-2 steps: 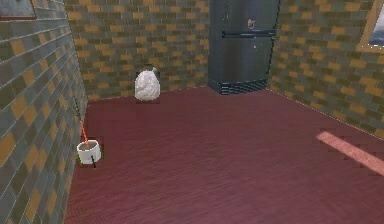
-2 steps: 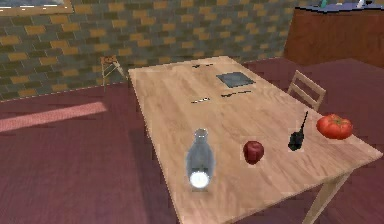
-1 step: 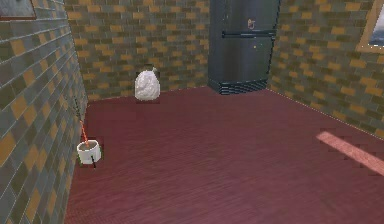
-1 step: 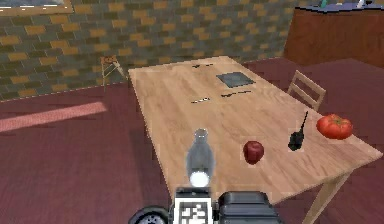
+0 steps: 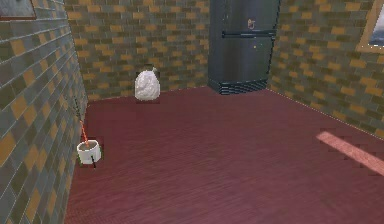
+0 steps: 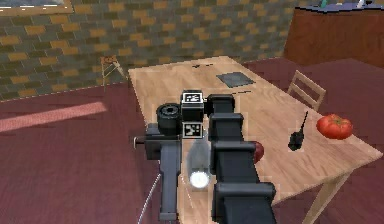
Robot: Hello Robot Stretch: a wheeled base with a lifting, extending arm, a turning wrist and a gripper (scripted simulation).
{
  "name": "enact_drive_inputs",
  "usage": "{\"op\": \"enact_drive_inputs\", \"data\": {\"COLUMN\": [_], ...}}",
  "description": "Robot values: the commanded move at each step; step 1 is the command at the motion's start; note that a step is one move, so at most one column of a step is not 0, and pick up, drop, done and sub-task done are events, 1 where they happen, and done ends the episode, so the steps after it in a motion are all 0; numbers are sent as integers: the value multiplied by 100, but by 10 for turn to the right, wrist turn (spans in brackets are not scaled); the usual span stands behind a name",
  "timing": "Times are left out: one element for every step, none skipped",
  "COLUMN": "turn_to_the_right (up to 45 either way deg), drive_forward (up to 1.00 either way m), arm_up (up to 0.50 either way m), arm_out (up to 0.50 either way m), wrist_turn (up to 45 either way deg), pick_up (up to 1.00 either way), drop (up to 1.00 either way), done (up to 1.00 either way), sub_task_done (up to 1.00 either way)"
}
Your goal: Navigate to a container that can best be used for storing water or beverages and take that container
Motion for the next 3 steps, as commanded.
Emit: {"op": "enact_drive_inputs", "data": {"turn_to_the_right": [0, 0, 0], "drive_forward": [0, 0, 0], "arm_up": [0, 0, 0], "arm_out": [0, 0, 0], "wrist_turn": [450, 450, 450], "pick_up": [0, 0, 0], "drop": [0, 0, 0], "done": [0, 0, 0], "sub_task_done": [0, 0, 0]}}
